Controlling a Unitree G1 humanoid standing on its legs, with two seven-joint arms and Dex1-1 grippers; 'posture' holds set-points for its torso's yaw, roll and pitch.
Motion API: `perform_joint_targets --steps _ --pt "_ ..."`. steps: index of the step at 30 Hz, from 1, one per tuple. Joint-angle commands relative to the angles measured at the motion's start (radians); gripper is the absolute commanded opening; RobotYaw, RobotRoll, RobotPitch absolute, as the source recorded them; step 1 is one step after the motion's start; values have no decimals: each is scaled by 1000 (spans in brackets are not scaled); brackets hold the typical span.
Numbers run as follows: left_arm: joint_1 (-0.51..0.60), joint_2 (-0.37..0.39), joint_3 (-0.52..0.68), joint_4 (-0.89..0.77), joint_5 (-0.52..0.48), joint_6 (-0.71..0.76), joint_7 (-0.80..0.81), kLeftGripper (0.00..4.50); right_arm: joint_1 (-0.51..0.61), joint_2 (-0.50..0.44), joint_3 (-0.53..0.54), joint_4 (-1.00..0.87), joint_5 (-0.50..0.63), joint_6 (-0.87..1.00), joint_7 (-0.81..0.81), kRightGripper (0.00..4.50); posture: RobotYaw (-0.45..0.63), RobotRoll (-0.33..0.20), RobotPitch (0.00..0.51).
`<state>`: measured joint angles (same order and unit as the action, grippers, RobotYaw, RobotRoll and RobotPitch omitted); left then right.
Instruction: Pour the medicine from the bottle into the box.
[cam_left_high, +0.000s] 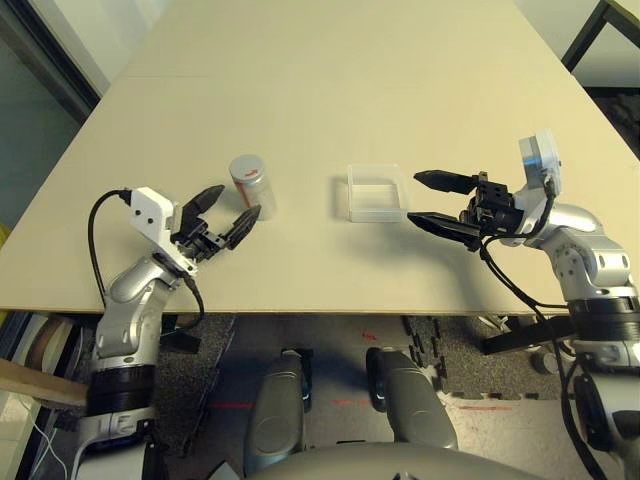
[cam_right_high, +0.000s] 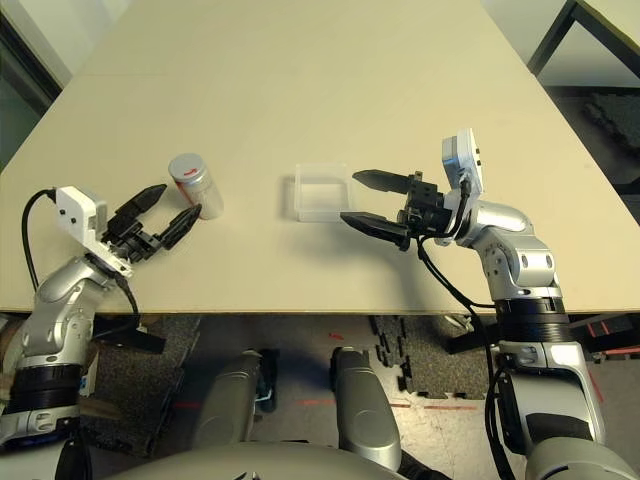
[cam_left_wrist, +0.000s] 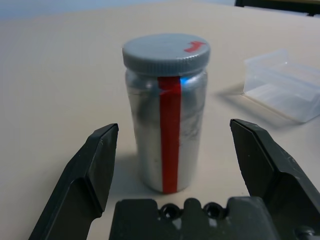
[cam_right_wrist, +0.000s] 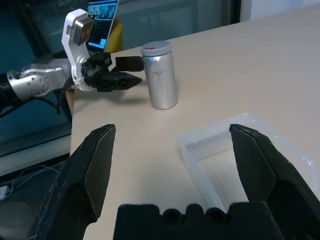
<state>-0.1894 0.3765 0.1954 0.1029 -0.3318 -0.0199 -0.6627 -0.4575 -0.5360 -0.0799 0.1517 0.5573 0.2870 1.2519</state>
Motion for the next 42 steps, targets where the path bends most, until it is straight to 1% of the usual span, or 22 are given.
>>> perform_joint_targets --steps 1,23,38,41,42 --pt "-19 -19 -14 49 40 -55 38 4487 11 4 7 -11 -9 -7 -7 4500 -46 0 174" --pt "-174 -90 -45 269 76 -160 62 4487 27 6 10 -41 -12 -7 -40 4500 -88 0 173" --pt "-263 -108 -62 384 78 -201 61 4487 39 8 11 -54 -18 -11 -53 4500 -112 0 177" --pt "-275 -108 -62 403 76 -204 56 3928 43 7 10 -59 -18 -11 -57 4500 -117 0 178" --pt "-276 -108 -63 406 74 -205 53 3581 44 7 10 -60 -17 -11 -58 4500 -117 0 179"
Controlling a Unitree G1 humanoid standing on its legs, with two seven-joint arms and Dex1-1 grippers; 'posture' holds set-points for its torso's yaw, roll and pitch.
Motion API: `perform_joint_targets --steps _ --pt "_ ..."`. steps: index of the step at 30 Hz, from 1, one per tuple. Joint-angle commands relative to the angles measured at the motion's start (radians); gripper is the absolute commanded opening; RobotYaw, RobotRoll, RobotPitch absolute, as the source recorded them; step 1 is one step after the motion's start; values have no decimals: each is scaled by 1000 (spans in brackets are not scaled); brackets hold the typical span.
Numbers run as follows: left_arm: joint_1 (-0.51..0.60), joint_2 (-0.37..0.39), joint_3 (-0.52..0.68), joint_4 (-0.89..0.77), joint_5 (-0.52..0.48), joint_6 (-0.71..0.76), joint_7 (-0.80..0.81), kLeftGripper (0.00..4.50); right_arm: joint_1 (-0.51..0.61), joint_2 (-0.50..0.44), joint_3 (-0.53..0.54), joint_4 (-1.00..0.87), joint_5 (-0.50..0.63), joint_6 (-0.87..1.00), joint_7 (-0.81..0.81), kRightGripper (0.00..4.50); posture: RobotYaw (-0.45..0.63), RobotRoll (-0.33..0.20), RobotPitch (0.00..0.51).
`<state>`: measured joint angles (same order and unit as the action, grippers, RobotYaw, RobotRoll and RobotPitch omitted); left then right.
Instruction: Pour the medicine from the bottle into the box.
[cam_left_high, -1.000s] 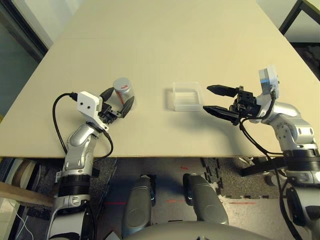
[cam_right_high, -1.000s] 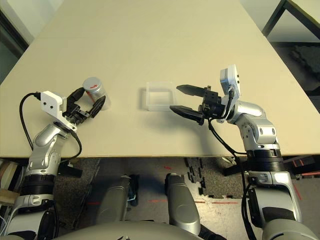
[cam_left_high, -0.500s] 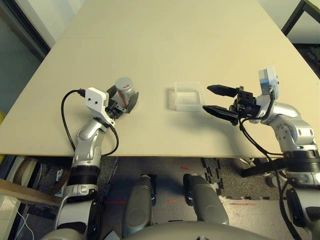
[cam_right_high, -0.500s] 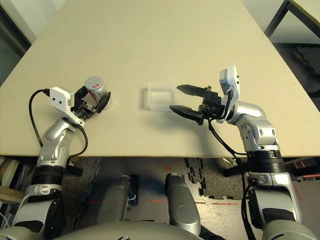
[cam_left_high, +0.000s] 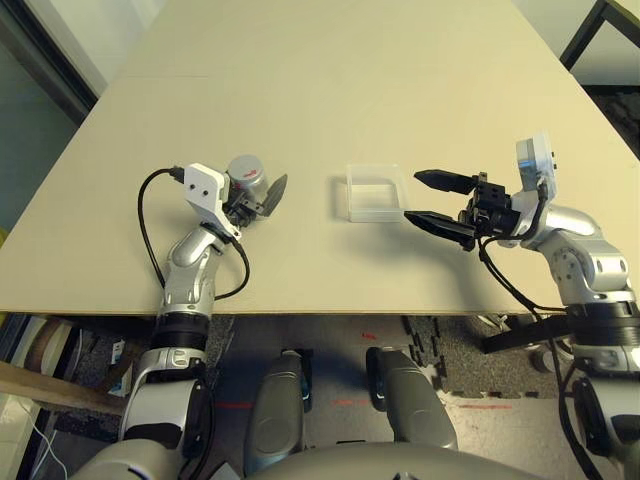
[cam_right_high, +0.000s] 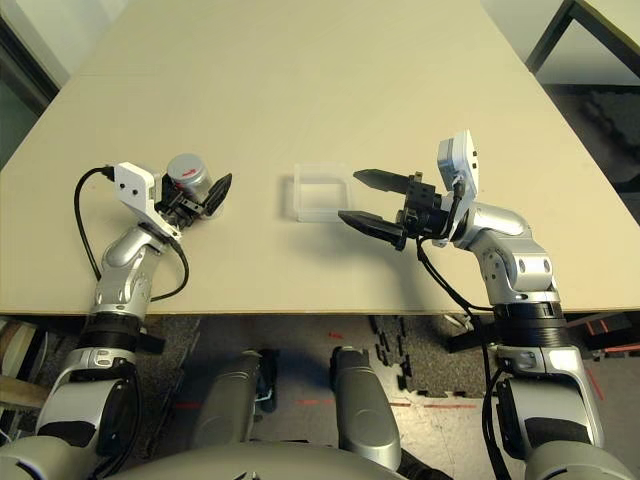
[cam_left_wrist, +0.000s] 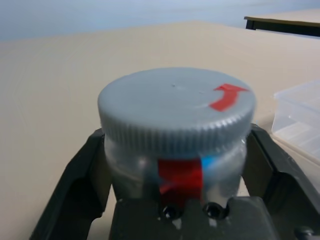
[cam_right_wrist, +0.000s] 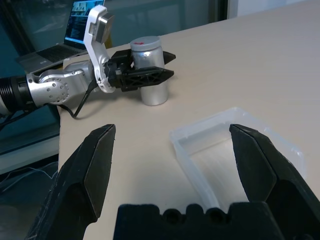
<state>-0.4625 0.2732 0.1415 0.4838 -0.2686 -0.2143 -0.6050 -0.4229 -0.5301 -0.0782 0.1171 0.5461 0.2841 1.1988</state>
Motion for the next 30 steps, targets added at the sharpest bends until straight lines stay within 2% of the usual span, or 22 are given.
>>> perform_joint_targets --steps 1,3,9,16,23,30 --pt "-4 -5 -10 26 10 -10 -5 3214 10 1 8 -26 -6 -8 -6 4500 -118 0 179" --pt "-4 -6 -11 27 9 -10 -6 2584 12 1 8 -28 -6 -8 -7 4500 -118 0 179" --pt "-4 -4 -12 21 3 -3 -17 2594 14 1 7 -29 -4 -5 -7 4500 -118 0 182" --pt "-16 17 -4 -60 -55 71 -73 2594 -3 0 5 -24 1 6 -12 4500 -115 0 182" --pt "-76 47 -46 -160 -110 234 -197 2594 -53 -3 12 -22 7 41 -15 4500 -117 0 178" --pt "-173 38 -88 -203 -152 374 -264 2594 -137 -1 59 -15 -15 103 -29 4500 -131 0 171"
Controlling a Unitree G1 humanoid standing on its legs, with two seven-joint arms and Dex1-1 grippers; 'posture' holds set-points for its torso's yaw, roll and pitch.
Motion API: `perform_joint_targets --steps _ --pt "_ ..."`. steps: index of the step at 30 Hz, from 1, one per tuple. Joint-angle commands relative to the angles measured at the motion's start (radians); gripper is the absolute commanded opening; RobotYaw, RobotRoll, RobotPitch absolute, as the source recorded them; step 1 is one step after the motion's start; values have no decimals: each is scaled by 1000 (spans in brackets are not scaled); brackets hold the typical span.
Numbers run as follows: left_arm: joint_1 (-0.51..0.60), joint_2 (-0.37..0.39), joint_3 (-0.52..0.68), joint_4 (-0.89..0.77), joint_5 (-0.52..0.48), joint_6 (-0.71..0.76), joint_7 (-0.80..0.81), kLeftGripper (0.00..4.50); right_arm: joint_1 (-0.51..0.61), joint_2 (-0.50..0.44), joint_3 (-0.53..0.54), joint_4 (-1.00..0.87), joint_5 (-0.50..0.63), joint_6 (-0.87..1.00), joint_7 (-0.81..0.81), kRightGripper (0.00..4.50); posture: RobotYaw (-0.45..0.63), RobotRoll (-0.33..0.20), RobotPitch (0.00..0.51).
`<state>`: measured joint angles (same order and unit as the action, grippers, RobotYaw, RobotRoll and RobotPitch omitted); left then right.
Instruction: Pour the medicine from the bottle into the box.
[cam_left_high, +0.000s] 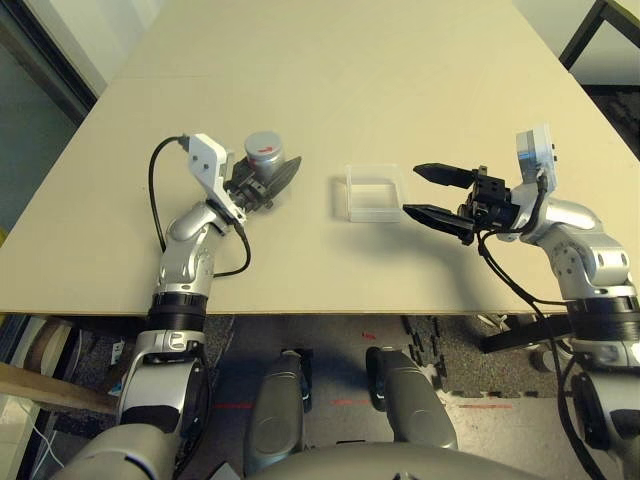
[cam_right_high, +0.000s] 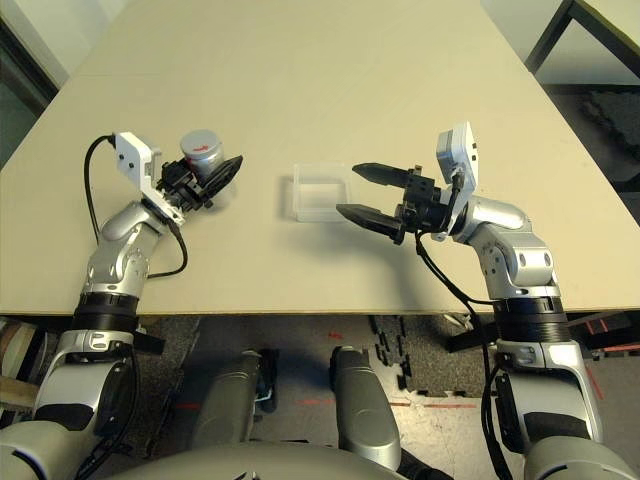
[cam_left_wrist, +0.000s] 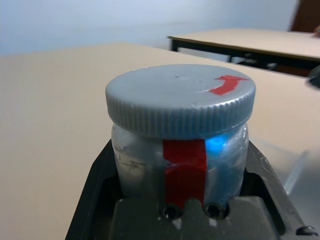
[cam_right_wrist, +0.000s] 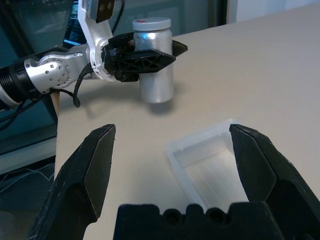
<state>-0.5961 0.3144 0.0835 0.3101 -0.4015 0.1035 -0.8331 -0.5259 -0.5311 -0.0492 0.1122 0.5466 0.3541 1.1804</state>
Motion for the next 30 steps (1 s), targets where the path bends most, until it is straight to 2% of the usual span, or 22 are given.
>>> perform_joint_targets --steps 1,6,13,30 --pt "-51 -4 -36 -28 -21 69 -42 2594 -48 1 38 -1 -27 33 -16 4500 -133 0 169" --pt "-128 -21 -70 1 -13 115 -80 2594 -130 22 70 55 -56 28 -21 4500 -139 0 162" --pt "-226 -74 -100 121 29 69 -87 2594 -212 48 76 141 -94 -3 -23 4500 -146 0 157" --pt "-258 -116 -144 183 67 33 -174 2594 -343 88 29 252 -80 5 -41 4500 -175 0 154"
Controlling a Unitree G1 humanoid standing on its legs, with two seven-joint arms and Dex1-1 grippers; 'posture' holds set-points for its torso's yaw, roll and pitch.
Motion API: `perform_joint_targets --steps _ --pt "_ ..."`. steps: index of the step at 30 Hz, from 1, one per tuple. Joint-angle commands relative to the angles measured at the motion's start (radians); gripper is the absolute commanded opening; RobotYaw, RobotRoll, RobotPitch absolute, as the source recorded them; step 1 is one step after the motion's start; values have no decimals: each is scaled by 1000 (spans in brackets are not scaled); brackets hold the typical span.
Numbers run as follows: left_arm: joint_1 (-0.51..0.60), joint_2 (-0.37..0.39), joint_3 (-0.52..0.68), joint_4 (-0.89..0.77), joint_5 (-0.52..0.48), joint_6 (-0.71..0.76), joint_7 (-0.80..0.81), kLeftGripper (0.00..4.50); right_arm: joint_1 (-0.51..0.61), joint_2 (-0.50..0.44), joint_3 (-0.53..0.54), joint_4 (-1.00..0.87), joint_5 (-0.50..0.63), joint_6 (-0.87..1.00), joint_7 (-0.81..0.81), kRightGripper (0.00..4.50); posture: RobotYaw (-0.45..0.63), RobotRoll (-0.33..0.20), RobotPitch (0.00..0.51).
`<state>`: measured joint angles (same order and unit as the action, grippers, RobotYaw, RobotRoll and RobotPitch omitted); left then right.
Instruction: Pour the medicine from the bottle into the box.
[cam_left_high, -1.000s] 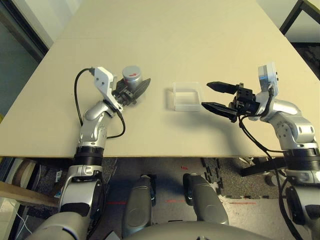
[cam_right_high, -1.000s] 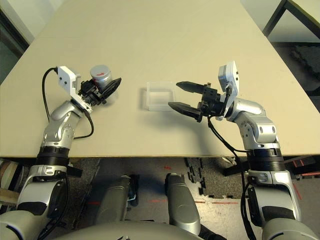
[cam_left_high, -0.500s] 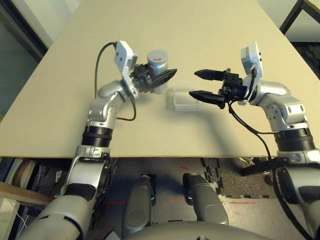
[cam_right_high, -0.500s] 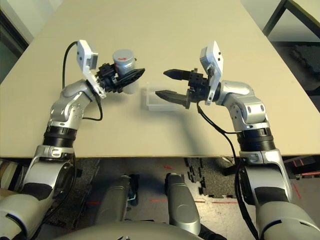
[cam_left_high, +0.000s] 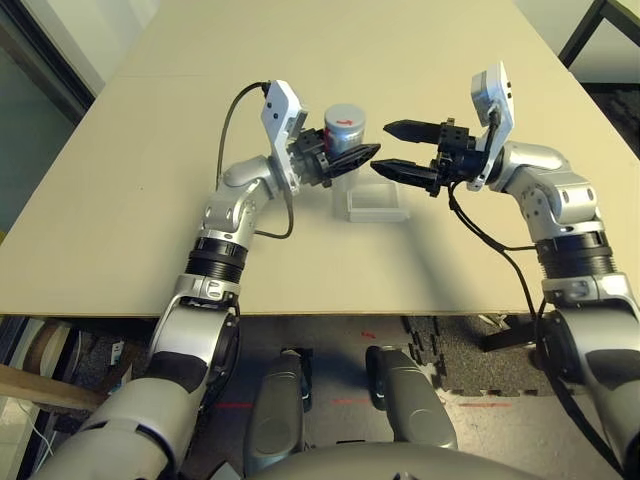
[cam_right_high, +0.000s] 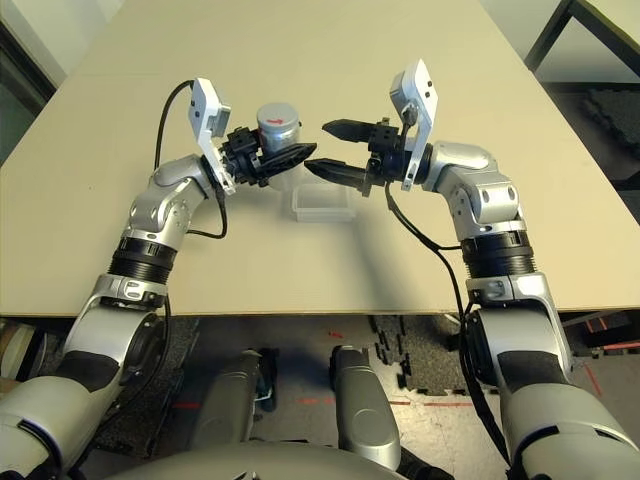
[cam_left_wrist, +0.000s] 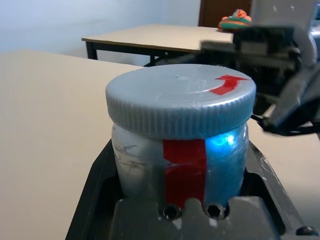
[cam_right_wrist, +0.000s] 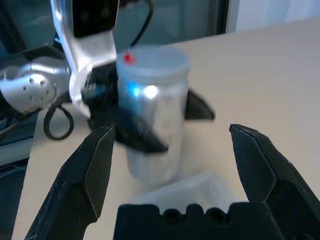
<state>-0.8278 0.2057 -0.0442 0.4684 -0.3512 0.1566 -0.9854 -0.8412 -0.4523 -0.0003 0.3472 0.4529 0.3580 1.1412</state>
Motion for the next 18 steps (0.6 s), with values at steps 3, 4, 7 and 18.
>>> perform_joint_targets --steps 3,4,7,18 --pt "-38 -11 -19 44 21 -30 -32 2594 -53 26 -25 31 18 7 -4 4500 -177 0 153" --pt "-40 -12 -20 47 22 -32 -35 2594 -59 32 -26 32 20 10 -5 4500 -178 0 154" --pt "-45 -15 -22 56 26 -39 -40 2594 -70 46 -22 33 18 14 -4 4500 -178 0 155" --pt "-53 -27 -24 68 36 -48 -45 2594 -77 81 -11 28 12 22 3 4500 -174 0 161"
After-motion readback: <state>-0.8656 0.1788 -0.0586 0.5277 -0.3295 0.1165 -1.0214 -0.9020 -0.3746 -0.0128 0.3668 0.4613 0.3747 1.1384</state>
